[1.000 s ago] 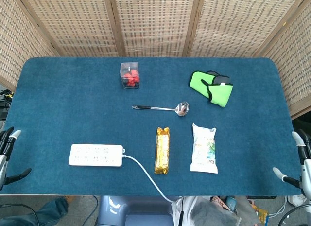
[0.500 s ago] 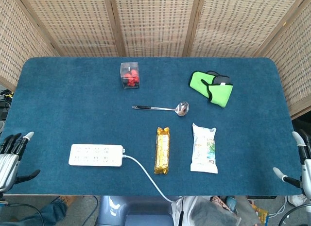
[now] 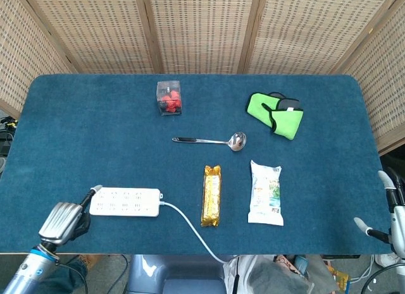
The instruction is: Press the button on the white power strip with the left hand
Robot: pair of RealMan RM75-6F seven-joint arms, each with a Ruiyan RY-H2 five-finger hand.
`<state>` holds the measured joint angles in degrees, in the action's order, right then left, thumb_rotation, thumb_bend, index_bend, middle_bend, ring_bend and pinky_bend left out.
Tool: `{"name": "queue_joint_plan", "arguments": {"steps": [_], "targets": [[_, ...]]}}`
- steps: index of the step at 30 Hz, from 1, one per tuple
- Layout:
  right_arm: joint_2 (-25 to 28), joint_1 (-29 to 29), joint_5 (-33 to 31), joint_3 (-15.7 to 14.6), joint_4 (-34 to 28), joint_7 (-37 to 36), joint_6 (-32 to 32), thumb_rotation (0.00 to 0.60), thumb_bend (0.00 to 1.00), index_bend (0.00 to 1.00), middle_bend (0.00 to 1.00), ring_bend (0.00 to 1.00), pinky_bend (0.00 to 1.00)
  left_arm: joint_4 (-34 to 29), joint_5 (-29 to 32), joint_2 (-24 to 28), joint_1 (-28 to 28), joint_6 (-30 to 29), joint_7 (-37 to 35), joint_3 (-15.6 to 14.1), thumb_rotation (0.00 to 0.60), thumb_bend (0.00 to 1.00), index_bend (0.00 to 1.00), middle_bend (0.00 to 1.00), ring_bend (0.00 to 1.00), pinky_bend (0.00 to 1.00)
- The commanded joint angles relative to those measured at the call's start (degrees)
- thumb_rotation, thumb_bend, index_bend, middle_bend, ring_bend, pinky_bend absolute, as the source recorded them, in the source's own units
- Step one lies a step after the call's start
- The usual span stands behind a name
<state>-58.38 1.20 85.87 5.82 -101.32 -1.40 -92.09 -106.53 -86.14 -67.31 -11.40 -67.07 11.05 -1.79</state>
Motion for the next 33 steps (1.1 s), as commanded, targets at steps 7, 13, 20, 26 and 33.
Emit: {"name": "queue_joint_plan", "arguments": {"steps": [7,13,20,26,33], "targets": [[0.0,-0.2,-0.3,0.0,0.2,-0.4,0.4,0.6,0.0,0.0,0.0,0.0,0.0,-1.8,11.2,-7.6,-5.6,8.2,6.8,1.6,0.6,1.0,0.08,1.0,1.0,1.0],[0.1,-0.4,-0.7,0.2,0.4,-0.8,0.9,0.6,0.0,0.0,0.0,0.0,0.0,-2.3,17.2,-10.6,-7.8,9.5,11.4,2.6,0.6,1.0,0.16,1.0,1.0,1.0],[0.3,-0.5,-1.2,0.2,0.4,-1.2,1.4,0.6,0.0,0.0,0.0,0.0,0.0,-2.5,21.9,-13.6,-9.9,9.2,15.6,2.8,0.6,1.0,0.17,1.0,1.0,1.0],[0.4,-0.6,-1.4,0.3,0.4,-1.4,1.6,0.6,0.0,0.0,0.0,0.0,0.0,-2.5,24.0,-15.0,-11.1,8.3,17.6,2.5,0.6,1.0,0.18,1.0,1.0,1.0],[0.5,-0.5,-1.5,0.3,0.5,-1.7,1.5,0.6,0.0,0.0,0.0,0.0,0.0,-2.0,25.8,-15.8,-11.9,7.5,18.4,2.4,0.6,1.0,0.18,1.0,1.0,1.0]]}}
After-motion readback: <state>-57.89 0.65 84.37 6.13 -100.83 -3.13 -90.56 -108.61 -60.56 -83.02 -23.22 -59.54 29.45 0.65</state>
